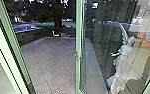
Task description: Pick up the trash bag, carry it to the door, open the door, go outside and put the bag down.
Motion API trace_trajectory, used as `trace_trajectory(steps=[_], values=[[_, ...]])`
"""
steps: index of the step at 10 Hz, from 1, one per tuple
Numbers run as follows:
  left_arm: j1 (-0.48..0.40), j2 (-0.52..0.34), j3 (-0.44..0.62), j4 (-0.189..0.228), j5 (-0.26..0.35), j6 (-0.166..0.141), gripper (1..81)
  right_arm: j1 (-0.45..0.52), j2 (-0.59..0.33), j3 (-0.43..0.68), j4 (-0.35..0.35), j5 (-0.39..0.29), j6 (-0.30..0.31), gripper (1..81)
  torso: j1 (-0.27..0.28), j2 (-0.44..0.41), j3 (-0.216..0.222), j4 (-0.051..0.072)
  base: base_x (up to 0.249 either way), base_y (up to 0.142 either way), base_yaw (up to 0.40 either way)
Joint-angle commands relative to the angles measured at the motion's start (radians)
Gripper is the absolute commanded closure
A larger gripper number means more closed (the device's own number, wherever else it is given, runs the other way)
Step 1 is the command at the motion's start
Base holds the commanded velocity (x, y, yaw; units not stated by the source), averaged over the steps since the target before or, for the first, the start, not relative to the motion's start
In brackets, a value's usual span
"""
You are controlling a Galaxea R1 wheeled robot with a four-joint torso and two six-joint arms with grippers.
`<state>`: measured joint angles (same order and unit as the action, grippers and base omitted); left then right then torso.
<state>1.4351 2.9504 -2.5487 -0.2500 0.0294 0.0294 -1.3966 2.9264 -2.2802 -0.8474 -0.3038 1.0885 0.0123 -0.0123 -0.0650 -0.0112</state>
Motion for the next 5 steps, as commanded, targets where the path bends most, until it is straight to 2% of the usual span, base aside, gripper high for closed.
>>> trace_trajectory(steps=[1,5], values=[[-0.052,-0.003,0.007,0.009,0.061,0.009,81.1,0.061,0.003,0.022,-0.009,-0.038,-0.004,1.0,0.0,0.0,0.0,0.0,0.0,0.0,0.0],[-0.052,-0.002,0.007,0.009,0.06,0.009,81.1,0.06,0.003,0.022,-0.009,-0.04,-0.004,1.0,-0.001,0.0,0.0,0.0,0.074,0.0,0.0]])
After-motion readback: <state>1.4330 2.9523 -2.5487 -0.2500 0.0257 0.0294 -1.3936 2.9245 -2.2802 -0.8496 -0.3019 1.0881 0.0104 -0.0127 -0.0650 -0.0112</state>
